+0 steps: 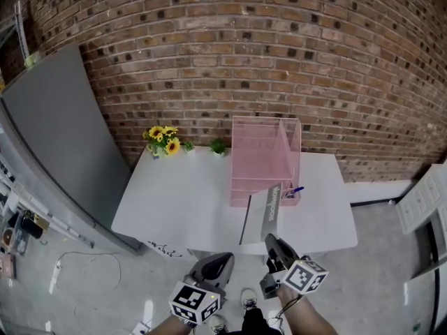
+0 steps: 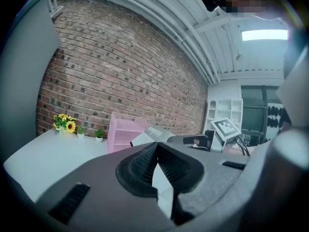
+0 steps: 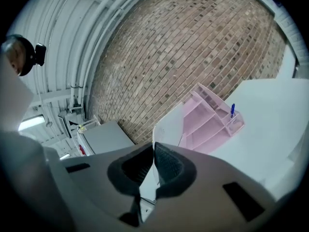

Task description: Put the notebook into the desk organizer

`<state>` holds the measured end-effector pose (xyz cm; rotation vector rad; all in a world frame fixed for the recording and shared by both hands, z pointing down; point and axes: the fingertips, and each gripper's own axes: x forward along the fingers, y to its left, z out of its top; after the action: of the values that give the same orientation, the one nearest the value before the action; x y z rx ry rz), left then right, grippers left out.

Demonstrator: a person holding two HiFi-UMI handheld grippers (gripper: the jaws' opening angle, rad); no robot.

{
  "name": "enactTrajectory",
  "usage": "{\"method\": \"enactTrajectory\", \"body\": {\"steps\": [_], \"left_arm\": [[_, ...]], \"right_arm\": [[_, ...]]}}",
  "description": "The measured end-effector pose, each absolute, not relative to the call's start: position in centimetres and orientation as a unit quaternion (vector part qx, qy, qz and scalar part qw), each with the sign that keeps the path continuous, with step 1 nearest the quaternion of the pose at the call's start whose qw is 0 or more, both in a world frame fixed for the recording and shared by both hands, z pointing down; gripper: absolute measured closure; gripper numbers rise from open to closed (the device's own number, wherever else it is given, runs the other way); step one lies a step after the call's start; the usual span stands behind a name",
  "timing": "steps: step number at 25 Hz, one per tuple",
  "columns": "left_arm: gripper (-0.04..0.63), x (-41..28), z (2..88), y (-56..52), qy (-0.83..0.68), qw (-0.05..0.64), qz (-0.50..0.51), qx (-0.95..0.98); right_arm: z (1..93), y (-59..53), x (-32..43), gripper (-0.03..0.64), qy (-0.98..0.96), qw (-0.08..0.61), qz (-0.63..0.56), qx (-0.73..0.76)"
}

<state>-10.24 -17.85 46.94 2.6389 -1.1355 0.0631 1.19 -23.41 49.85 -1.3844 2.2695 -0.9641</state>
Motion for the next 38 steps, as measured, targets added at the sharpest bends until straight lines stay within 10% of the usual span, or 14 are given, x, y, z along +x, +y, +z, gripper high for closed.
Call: {"method": "enactTrajectory", "body": {"steps": [17,38], "left_arm": [[0.591,-9.1,48.1,-22.7,-0.412,0.147,0.037,0.898],[0.591,-7.7,49.7,-27.8,-0.427,0.167,0.039,0.888]], "right_arm": [[51.5,-29.4,3.1,0.606,0.745,0.316,-0.435,-0.395],[55.4,-37.1,4.6,0.604,0.739,0.268,-0.448,-0.427]]}}
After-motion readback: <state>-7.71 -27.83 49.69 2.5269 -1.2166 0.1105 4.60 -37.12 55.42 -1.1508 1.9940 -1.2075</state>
